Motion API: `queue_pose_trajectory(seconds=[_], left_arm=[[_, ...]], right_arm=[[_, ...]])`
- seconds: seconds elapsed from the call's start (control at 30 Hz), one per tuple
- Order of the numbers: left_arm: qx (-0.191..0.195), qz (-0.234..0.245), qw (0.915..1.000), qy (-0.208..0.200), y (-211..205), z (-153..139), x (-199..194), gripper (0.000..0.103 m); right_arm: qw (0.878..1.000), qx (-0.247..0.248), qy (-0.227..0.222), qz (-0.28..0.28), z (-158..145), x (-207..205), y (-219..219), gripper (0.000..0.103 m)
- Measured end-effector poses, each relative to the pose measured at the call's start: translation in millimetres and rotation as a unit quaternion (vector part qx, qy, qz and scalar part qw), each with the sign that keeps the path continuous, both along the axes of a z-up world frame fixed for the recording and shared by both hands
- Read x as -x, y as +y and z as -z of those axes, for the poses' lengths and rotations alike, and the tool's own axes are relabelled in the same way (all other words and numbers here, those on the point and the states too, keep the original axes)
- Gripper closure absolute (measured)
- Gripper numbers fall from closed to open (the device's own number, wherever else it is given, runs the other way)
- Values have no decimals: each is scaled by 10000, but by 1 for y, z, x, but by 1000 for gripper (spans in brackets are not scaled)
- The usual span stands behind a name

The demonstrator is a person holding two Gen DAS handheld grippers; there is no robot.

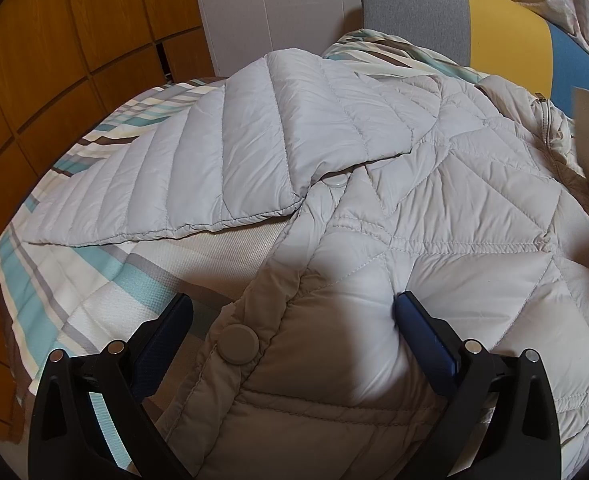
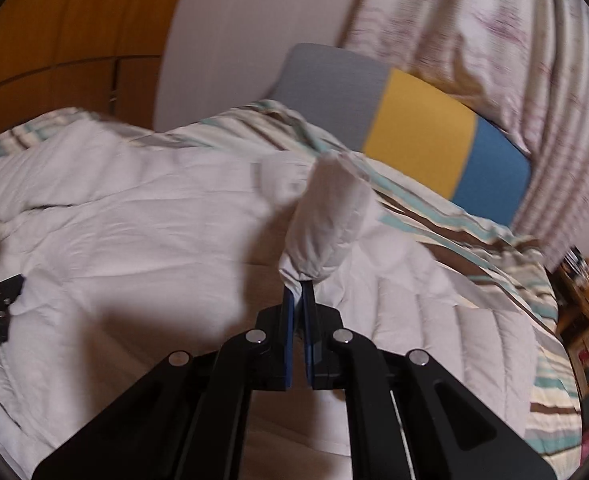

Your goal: Fold large clothes

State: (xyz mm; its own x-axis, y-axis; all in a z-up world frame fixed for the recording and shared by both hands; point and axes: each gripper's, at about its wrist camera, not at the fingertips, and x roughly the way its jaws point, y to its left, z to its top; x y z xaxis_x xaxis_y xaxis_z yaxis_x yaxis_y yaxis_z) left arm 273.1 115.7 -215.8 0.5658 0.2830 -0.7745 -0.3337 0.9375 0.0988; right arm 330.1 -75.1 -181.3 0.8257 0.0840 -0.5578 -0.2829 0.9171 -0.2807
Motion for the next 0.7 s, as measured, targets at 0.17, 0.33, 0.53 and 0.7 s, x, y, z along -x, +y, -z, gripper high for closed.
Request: queue_pose_trajectory(seconds=[0.17, 0.33, 0.53, 0.7], left_arm=[[14, -3, 10000, -8, 1, 0, -1, 3], [-34, -4, 10000, -3, 0, 0, 0, 3], [-336, 73, 9992, 224, -14, -16, -5, 3], [-192, 545, 9966, -590, -55, -74, -10, 3]], right_arm=[[9985, 80, 36, -534, 16, 7, 23, 99], [9918, -61, 678, -1084, 34, 0, 26, 76], [9894, -577, 740, -1107, 11, 22, 4, 60], [9904, -1220, 493, -423, -17, 41, -59, 55]])
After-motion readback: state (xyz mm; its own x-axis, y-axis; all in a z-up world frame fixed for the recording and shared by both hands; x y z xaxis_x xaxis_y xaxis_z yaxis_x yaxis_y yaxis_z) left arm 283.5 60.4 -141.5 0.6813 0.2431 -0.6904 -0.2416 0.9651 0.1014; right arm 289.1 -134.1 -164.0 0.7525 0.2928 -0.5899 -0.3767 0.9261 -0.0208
